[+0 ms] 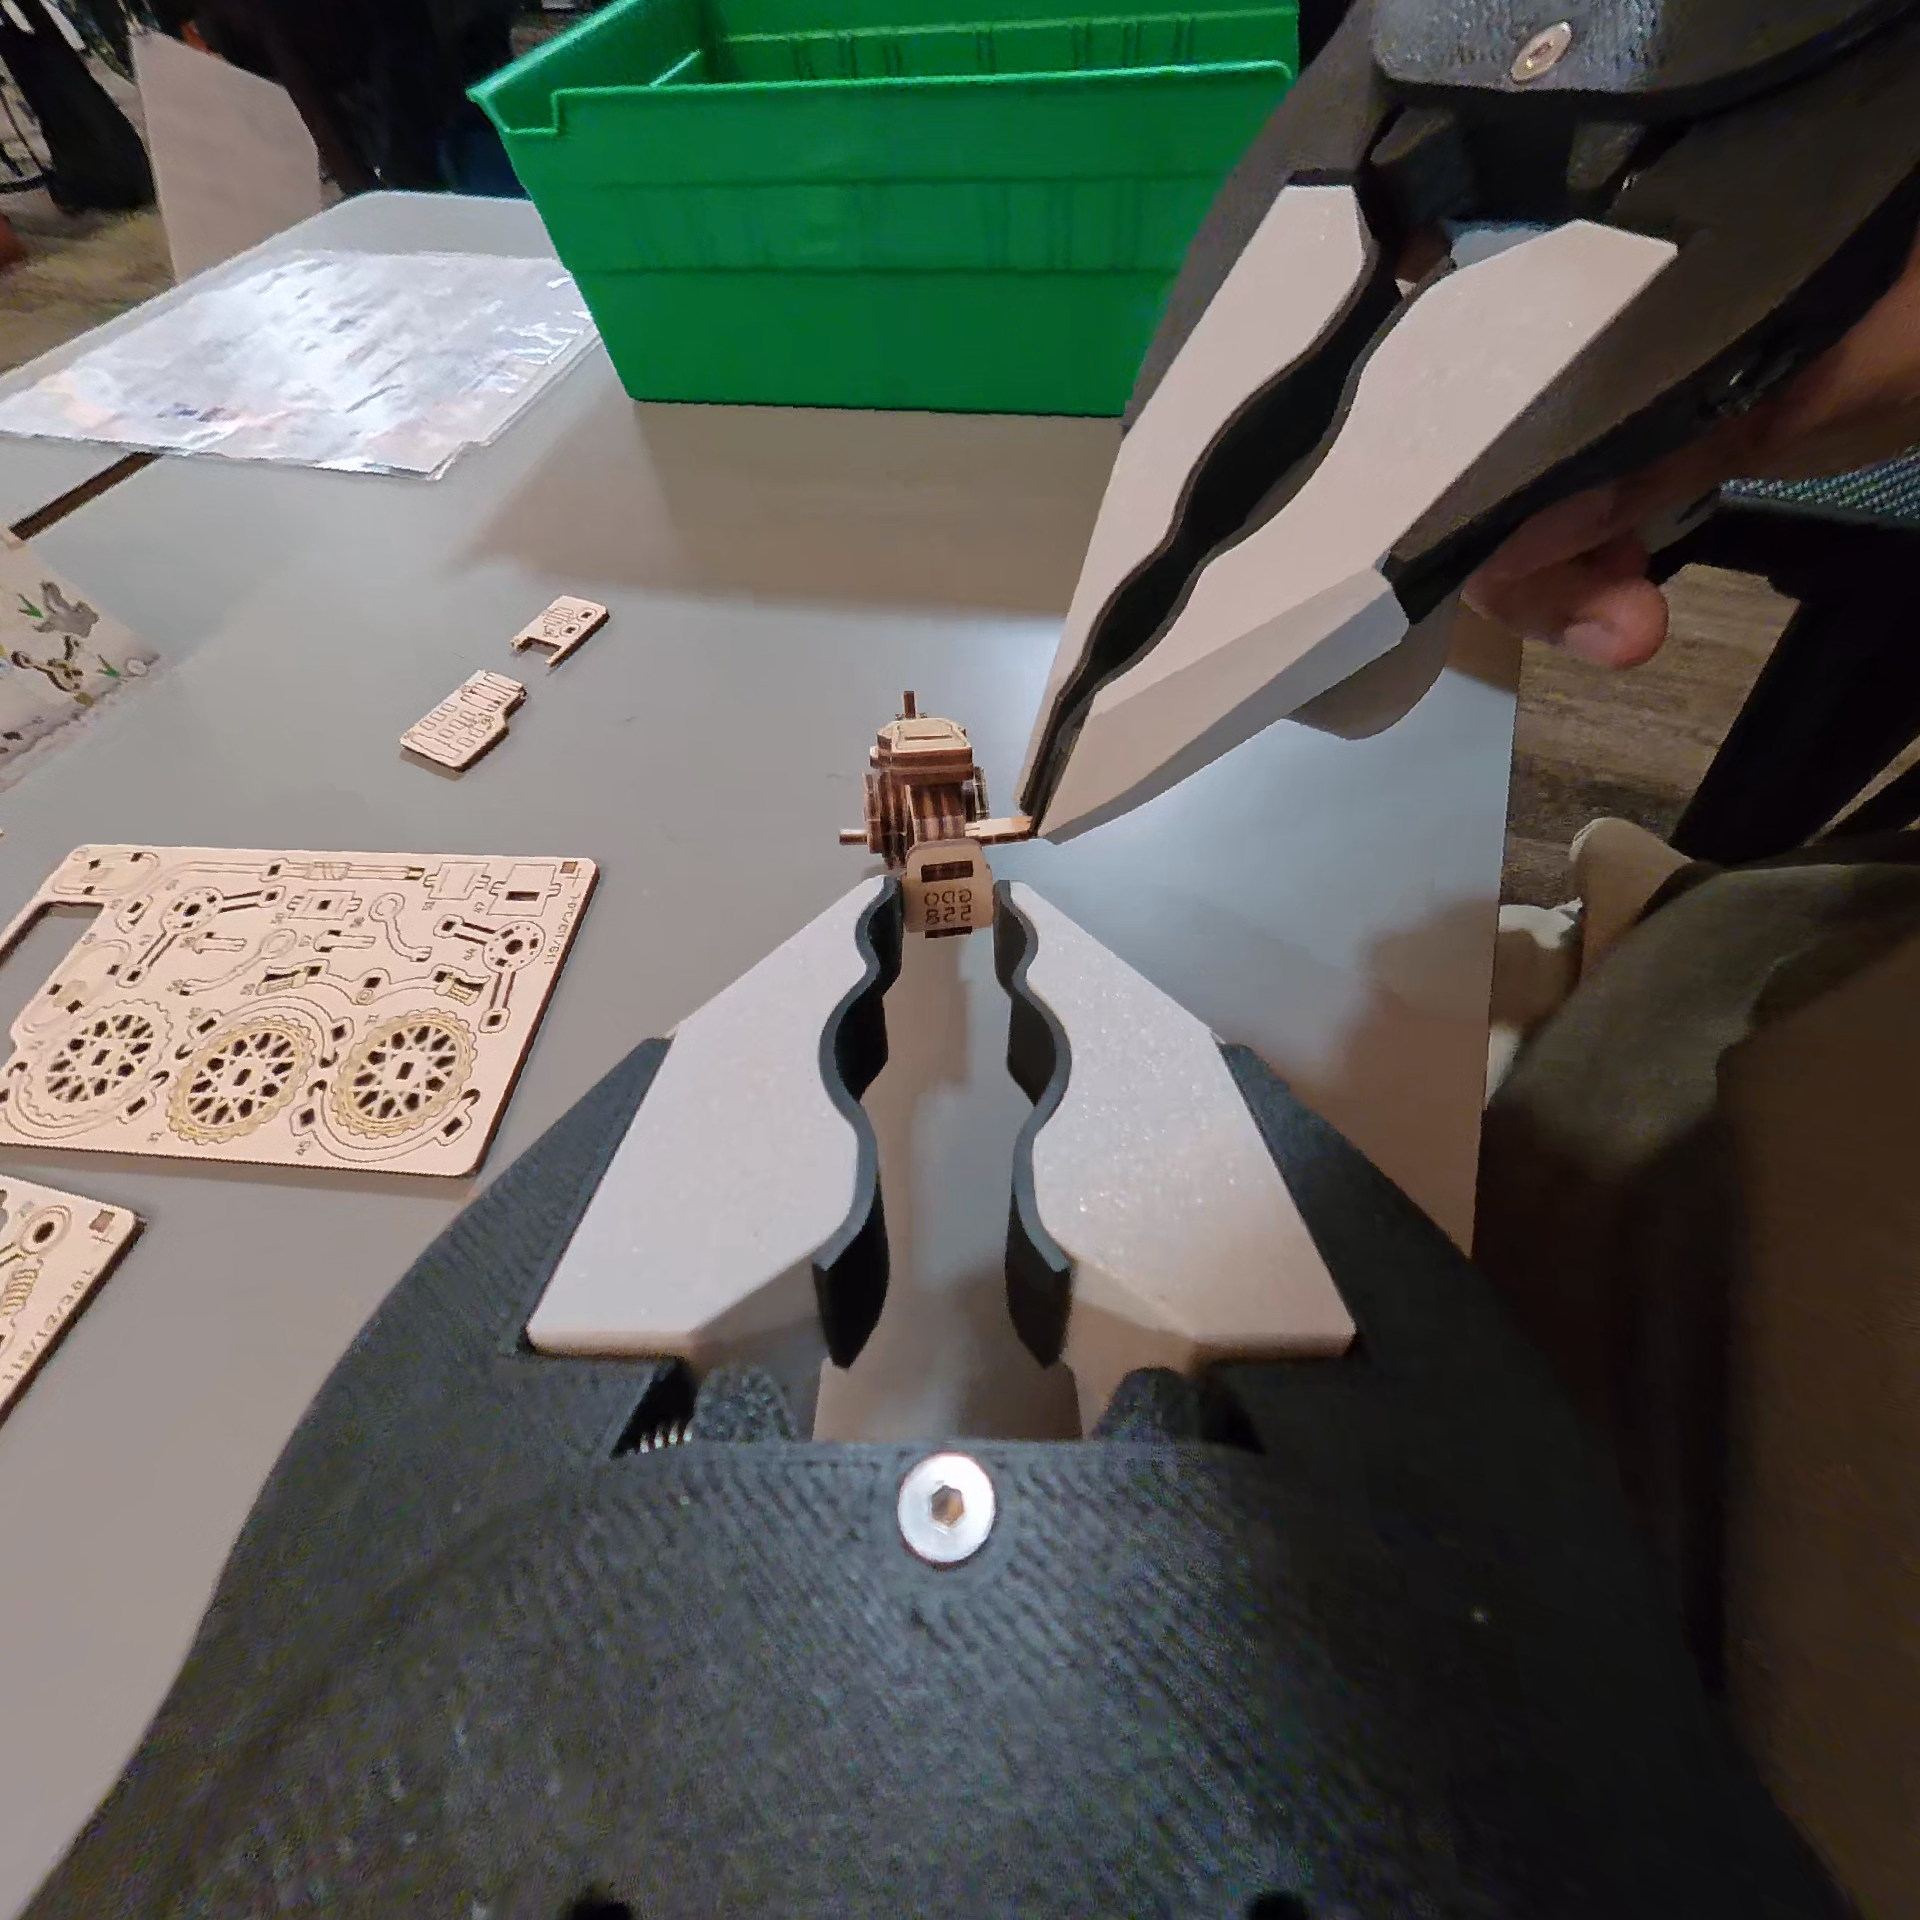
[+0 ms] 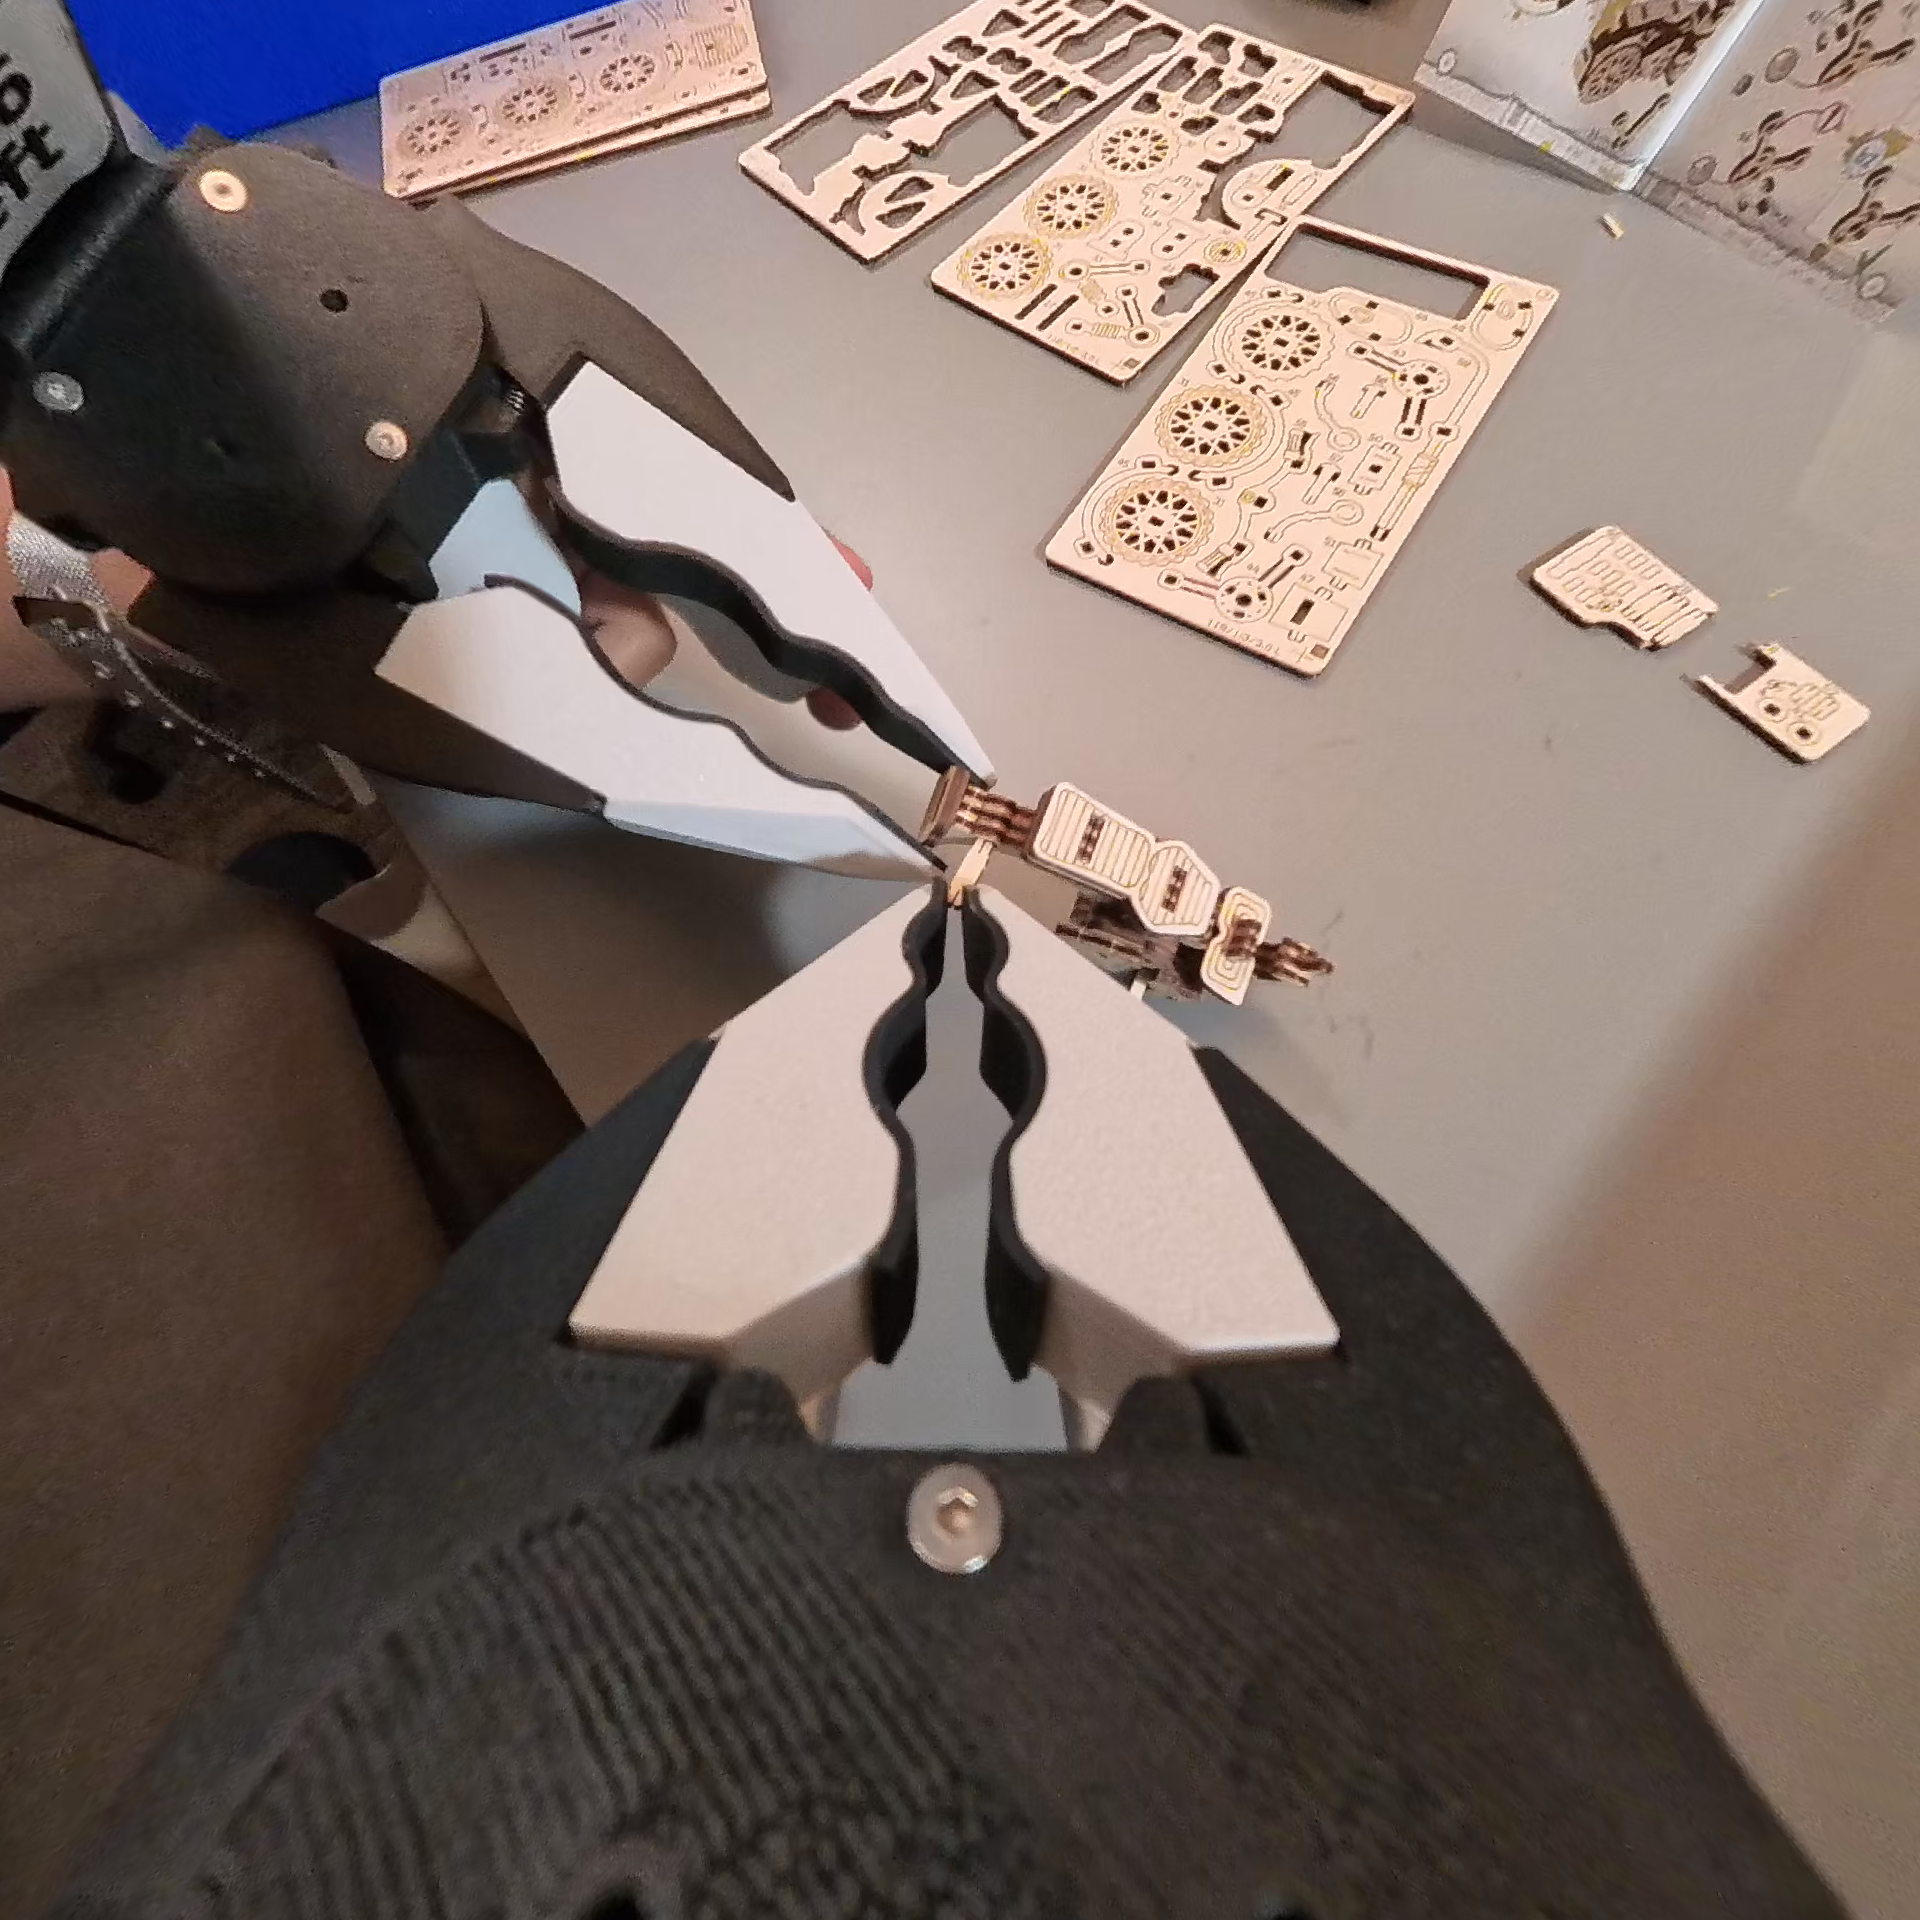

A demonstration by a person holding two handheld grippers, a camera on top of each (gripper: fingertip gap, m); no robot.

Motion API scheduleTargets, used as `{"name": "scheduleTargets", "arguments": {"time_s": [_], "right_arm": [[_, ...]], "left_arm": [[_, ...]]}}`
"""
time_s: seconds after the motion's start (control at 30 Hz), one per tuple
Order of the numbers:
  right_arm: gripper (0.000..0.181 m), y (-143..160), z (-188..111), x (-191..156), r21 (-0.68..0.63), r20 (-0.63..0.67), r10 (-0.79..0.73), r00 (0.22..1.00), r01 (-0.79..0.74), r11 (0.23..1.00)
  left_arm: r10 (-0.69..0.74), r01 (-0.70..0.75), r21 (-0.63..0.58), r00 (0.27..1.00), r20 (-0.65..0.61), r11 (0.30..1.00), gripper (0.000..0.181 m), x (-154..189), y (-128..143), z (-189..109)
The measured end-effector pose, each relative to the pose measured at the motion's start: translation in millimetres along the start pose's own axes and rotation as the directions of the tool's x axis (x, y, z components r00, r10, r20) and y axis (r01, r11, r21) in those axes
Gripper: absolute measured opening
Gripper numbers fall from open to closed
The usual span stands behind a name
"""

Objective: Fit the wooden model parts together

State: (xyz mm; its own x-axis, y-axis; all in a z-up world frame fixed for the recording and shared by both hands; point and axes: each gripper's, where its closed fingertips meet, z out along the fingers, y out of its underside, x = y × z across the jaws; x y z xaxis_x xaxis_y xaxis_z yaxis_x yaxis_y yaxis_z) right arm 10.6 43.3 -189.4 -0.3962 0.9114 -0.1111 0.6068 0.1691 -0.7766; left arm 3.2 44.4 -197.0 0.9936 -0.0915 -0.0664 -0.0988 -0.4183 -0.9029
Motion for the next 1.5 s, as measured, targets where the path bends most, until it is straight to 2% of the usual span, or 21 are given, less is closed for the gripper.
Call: {"name": "scheduleTargets", "arguments": {"time_s": [0.3,0.53,0.8,1.07,1.23,1.5], "right_arm": [[0.0,-4.1,-1.2,2.3,0.031,0.007,0.002,1.0,-0.002,1.0],[0.0,-6.6,-3.6,2.2,0.055,0.079,0.072,0.994,-0.077,0.996],[0.0,0.2,0.0,4.5,0.028,0.047,0.004,0.999,-0.006,1.0],[0.0,-3.4,-2.7,5.4,0.048,0.053,0.005,0.999,-0.008,0.999],[0.0,-5.6,-4.2,4.3,0.058,0.054,-0.011,0.998,0.008,0.998],[0.0,-0.8,-4.3,5.3,0.009,0.012,-0.071,0.997,0.071,0.997]], "left_arm": [[-0.149,0.15,0.015,0.987,-0.057,0.989,0.014,-0.6,-2.4,-0.8],[-0.187,0.19,0.024,0.979,-0.084,0.982,0.014,0.3,-3.9,-1.6],[-0.268,0.274,0.034,0.956,-0.12,0.961,0.014,0.3,-6.3,-1.5],[-0.369,0.381,0.048,0.914,-0.168,0.923,0.014,-3.4,-9.3,-2.8],[-0.344,0.356,0.051,0.925,-0.16,0.933,0.014,-2.0,-9.6,-2.5],[-0.181,0.186,0.051,0.98,-0.084,0.981,0.014,3.2,-9.2,-0.9]]}}
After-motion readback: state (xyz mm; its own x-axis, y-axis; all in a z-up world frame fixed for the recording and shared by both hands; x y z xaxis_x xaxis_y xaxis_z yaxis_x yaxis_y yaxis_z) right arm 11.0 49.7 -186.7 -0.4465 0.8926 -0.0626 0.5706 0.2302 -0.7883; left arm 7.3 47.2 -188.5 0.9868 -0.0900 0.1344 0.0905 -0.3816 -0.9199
